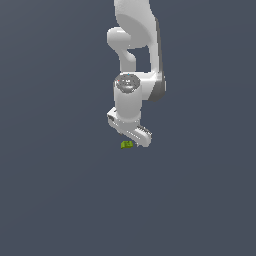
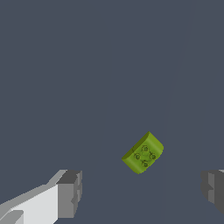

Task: Pick up the object and move it to a goal position.

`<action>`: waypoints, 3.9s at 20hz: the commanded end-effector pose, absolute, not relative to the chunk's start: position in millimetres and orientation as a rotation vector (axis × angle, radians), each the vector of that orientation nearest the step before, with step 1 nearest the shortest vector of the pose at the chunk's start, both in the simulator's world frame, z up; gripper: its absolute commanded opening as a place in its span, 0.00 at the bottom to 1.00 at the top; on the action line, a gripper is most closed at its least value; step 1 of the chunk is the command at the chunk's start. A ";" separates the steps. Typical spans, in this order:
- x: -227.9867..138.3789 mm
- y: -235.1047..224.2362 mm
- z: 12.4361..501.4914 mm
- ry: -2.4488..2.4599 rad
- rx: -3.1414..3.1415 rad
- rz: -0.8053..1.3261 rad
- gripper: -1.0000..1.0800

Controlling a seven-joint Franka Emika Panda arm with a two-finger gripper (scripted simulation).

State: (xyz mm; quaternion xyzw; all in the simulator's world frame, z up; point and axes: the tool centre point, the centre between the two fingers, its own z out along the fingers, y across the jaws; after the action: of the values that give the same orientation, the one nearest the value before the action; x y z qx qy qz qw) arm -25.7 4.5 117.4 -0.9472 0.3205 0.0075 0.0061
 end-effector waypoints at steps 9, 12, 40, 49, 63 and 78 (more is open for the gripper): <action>-37.9 2.4 94.3 1.440 -2.780 0.021 0.96; -41.5 1.4 88.0 1.560 -2.717 0.019 0.96; -58.5 -5.3 57.4 2.046 -2.384 0.001 0.96; -59.5 -5.3 19.5 2.051 -2.380 0.001 0.96; -59.0 -5.3 12.3 2.051 -2.379 0.001 0.00; -42.8 -3.4 60.6 2.052 -2.379 0.000 0.00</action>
State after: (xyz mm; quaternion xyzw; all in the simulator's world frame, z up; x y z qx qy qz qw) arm -46.3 -3.8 50.3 -0.7572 0.6532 0.0003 -0.0003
